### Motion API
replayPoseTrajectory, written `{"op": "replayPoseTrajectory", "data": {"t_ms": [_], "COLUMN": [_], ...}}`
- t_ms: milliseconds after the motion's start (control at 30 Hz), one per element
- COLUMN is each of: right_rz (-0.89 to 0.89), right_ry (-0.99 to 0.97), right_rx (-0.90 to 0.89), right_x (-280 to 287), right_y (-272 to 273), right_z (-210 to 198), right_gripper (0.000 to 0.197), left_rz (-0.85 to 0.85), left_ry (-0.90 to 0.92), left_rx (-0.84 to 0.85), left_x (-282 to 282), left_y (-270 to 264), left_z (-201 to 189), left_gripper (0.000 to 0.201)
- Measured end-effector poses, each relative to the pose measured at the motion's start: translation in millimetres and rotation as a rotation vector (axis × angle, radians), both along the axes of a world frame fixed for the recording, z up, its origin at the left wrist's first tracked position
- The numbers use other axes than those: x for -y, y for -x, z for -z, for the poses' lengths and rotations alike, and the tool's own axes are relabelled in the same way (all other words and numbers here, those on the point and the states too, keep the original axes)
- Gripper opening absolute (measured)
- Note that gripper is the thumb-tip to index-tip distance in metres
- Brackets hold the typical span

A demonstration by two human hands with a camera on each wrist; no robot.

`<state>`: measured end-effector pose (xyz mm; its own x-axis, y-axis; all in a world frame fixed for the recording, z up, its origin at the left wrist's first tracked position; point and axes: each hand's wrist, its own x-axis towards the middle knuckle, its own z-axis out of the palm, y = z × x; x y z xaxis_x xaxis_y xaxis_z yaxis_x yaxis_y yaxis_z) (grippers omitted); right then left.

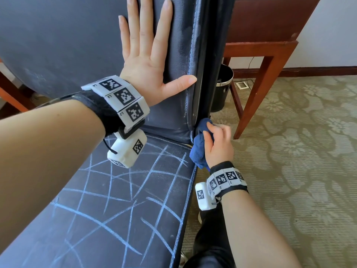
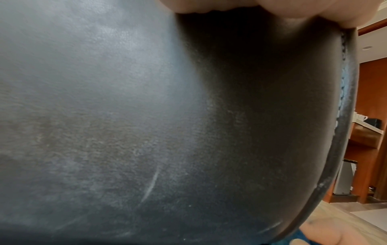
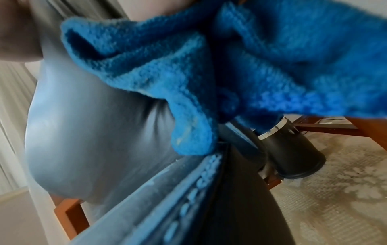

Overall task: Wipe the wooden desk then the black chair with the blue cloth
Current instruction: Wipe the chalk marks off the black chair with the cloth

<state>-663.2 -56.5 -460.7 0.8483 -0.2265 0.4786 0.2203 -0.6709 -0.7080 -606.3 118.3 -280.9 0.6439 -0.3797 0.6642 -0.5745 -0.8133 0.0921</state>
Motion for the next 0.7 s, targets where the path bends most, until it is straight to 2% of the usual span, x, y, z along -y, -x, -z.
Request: {"op": "replayPoseTrajectory", "data": {"t_ms": [67, 167, 300, 433, 533, 600, 700], "right_rz": [0.005, 0.015, 0.013, -0.031, -0.069, -0.066, -0.116], "right_ry": [0.076, 0.123, -0.099, -0.057, 0.263, 0.322, 0.233], "right_rx": [0.007, -0.021, -0.277, -0.443, -0.653, -0.561, -0.238], "right_x": [-0.4, -1.8, 0.5, 10.9, 31.1, 40.9, 33.1], "right_y": [-2.5, -9.9, -14.7, -18.1, -9.2, -1.9, -0.9], "right_z": [2.5, 5.9, 7.5, 13.8, 38.4, 46.2, 27.7], "right_gripper": [0.033, 0.016, 0.014, 0.015, 0.016, 0.023, 0.021], "left_rz": [-0.001, -0.008, -0.002, -0.009, 0.004, -0.008, -0.007], "left_ry": [0.001, 0.003, 0.003, 0.0, 0.014, 0.015, 0.016], "left_rx": [0.002, 0.002, -0.017, -0.016, 0.0, 0.005, -0.01], "left_x": [-0.2, 0.0, 0.2, -0.1, 0.0, 0.3, 2.4], "left_y": [-0.6, -3.2, -5.7, -8.3, -6.9, -6.8, -5.8], "left_z": [0.0, 0.5, 1.5, 3.3, 3.8, 4.2, 2.9], "left_gripper": [0.104, 0.104, 0.103, 0.103, 0.103, 0.103, 0.104]}}
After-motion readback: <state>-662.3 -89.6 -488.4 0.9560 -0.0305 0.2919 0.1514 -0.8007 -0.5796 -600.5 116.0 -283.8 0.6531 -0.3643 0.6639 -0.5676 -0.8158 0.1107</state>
